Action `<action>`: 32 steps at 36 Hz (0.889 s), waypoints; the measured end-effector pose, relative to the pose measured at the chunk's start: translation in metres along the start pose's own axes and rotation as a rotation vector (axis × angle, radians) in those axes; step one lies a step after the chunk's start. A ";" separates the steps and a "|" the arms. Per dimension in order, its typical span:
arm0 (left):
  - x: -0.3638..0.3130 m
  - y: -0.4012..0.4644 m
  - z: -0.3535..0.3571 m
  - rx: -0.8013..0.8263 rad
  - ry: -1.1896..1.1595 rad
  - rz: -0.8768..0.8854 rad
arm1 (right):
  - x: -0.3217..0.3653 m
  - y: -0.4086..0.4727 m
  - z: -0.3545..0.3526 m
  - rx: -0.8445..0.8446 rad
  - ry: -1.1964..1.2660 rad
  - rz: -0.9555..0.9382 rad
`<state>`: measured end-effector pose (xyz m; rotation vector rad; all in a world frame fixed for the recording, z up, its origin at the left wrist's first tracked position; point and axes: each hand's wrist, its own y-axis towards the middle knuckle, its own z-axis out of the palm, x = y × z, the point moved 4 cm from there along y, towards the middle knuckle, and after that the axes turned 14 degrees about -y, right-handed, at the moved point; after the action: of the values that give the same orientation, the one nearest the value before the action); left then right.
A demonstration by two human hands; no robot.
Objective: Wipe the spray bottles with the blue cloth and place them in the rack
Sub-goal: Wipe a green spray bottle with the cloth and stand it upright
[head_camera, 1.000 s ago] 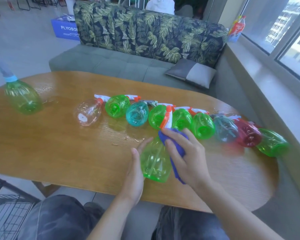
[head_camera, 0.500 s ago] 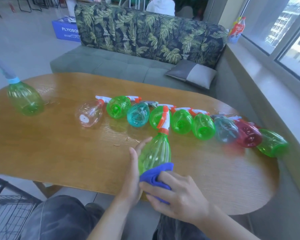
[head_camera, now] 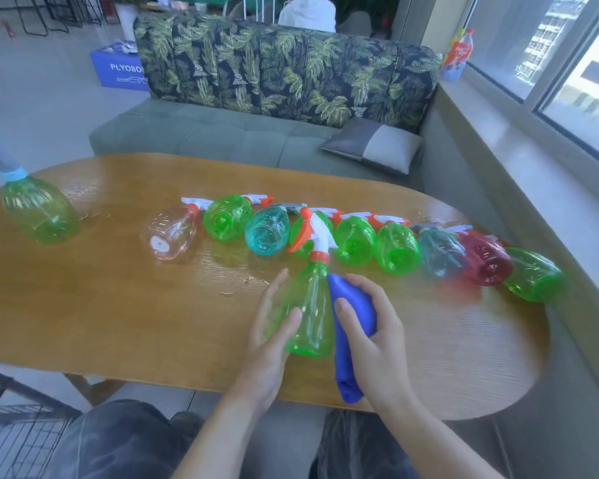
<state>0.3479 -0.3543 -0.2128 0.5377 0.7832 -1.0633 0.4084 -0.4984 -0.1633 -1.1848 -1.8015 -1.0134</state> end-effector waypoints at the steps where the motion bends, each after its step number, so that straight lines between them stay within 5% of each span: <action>1: 0.000 0.001 0.000 0.008 -0.004 -0.002 | -0.001 0.000 0.001 0.002 0.016 0.008; 22: -0.005 0.000 0.003 -0.042 0.072 0.050 | 0.021 0.044 0.020 0.042 -0.362 -0.233; 32: 0.000 0.002 -0.007 -0.055 0.161 0.052 | 0.016 0.002 0.016 0.014 -0.524 -0.768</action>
<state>0.3472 -0.3484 -0.2172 0.5992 0.9320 -0.9562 0.4030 -0.4775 -0.1556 -0.7803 -2.7933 -1.1508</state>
